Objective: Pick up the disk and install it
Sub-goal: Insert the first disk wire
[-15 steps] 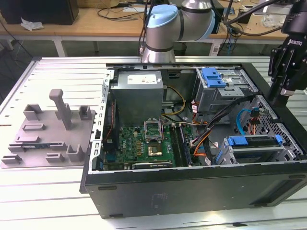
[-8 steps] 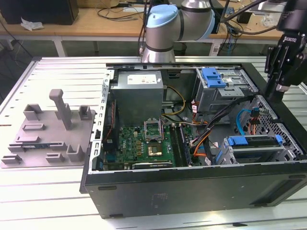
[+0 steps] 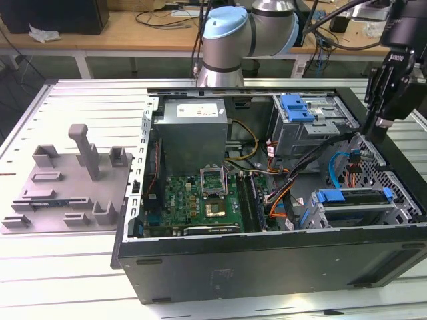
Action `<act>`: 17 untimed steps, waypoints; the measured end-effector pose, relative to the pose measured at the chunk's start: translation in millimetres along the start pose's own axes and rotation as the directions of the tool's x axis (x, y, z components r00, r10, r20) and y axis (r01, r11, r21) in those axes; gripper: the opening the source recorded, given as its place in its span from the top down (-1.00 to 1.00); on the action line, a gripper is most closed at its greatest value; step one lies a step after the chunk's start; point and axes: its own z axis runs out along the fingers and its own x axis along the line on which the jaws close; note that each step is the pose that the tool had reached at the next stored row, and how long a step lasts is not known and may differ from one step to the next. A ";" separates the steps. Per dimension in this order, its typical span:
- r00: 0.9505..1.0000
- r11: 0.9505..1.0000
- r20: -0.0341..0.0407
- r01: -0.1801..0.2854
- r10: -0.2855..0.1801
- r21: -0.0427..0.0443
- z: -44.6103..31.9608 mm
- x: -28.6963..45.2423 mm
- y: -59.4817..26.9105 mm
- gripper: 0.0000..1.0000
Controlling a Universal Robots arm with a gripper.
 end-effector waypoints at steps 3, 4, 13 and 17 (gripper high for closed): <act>1.000 1.000 -0.002 -0.012 0.012 -0.004 2.1 -4.8 -2.1 0.29; 1.000 1.000 -0.007 -0.014 0.014 -0.004 2.9 -7.7 -2.5 0.29; 0.998 1.000 -0.055 -0.011 0.010 -0.009 8.8 -21.7 -1.6 0.29; 0.997 1.000 -0.074 0.019 -0.020 -0.016 12.5 -24.3 -5.0 0.29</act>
